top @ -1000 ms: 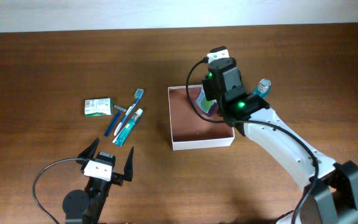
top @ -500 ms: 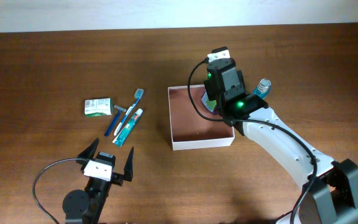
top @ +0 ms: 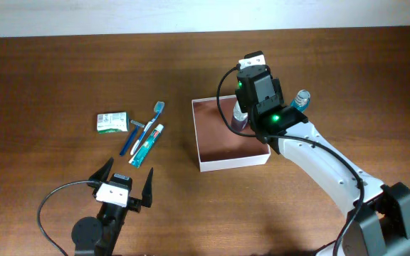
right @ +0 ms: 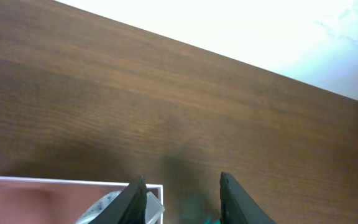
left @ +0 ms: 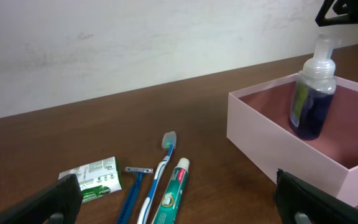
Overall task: Pack container
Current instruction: 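Lower the soap bottle into the box and open the right gripper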
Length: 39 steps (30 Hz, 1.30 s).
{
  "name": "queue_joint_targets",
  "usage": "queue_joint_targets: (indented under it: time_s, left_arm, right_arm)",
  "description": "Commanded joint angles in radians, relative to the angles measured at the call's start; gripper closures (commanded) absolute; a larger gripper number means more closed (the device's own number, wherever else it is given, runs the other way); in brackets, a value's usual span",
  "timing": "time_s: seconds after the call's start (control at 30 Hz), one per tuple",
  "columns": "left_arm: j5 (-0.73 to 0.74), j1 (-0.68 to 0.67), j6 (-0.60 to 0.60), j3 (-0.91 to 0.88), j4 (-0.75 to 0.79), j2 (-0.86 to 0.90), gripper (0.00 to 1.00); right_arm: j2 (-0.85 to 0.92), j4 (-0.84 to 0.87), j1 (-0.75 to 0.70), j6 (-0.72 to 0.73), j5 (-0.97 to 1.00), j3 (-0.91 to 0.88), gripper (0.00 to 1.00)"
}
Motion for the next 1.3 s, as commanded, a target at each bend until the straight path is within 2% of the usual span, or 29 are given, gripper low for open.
queue_joint_targets:
  time_s: [0.0,0.03,0.1,0.23,0.33,0.47,0.6,0.7,0.9,0.97,1.0,1.03,1.1,1.13,1.17,1.2,1.27]
  left_arm:
    - [0.014,0.004,0.016,-0.002,-0.006,-0.008,0.00]
    - [0.014,0.004,0.016,-0.002,-0.006,-0.008,0.00]
    - [0.014,0.004,0.016,-0.002,-0.006,-0.008,0.00]
    - [0.015,0.004,0.016,-0.002,-0.006,-0.008,0.00]
    - [0.014,0.004,0.016,-0.002,-0.006,-0.008,0.00]
    - [0.015,0.004,0.016,-0.002,-0.006,-0.008,0.00]
    - [0.014,0.004,0.016,-0.002,-0.006,-0.008,0.00]
    - [0.015,0.004,0.016,-0.002,-0.006,-0.008,0.00]
    - [0.015,0.004,0.016,-0.002,-0.006,-0.008,0.00]
    - [0.014,0.004,0.016,-0.002,-0.006,-0.008,0.00]
    - [0.015,0.004,0.016,-0.002,-0.006,-0.008,0.00]
    - [0.014,0.004,0.016,-0.002,-0.006,-0.008,0.00]
    - [0.015,0.004,0.016,-0.002,-0.006,-0.008,0.00]
    - [0.014,0.004,0.016,-0.002,-0.006,-0.008,0.00]
    - [0.015,0.004,0.016,-0.002,-0.006,-0.008,0.00]
    - [0.015,0.004,0.016,-0.002,-0.006,-0.008,0.00]
    - [0.014,0.004,0.016,-0.002,-0.006,-0.008,0.00]
  right_arm:
    - [-0.006,0.005,0.005,0.005,-0.008,0.021,0.67]
    - [-0.006,0.007,0.005,0.005,-0.016,0.021,0.62]
    - [-0.006,0.023,0.005,0.004,-0.041,0.021,0.30]
    - [-0.017,0.036,0.006,0.002,-0.049,0.031,0.03]
    - [-0.039,0.018,0.006,0.003,-0.100,0.043,0.01]
    - [-0.068,-0.072,0.011,0.025,-0.256,0.049,0.01]
    - [-0.069,-0.161,0.039,0.036,-0.313,0.049,0.01]
    - [-0.074,-0.206,0.087,0.040,-0.272,0.049,0.01]
    - [-0.107,-0.253,0.201,0.040,-0.066,0.049,0.01]
    - [-0.108,-0.266,0.222,0.040,-0.063,0.049,0.02]
    - [-0.108,-0.272,0.228,0.040,-0.082,0.049,0.09]
    - [-0.107,-0.282,0.233,0.040,-0.110,0.048,0.26]
    - [-0.100,-0.295,0.234,0.040,-0.150,0.048,0.68]
    - [-0.093,-0.299,0.233,0.040,-0.164,0.048,0.84]
    - [-0.084,-0.299,0.233,0.041,-0.163,0.048,0.93]
    - [-0.071,-0.298,0.233,0.043,-0.163,0.048,0.96]
    - [-0.037,-0.287,0.233,0.043,-0.163,0.048,0.96]
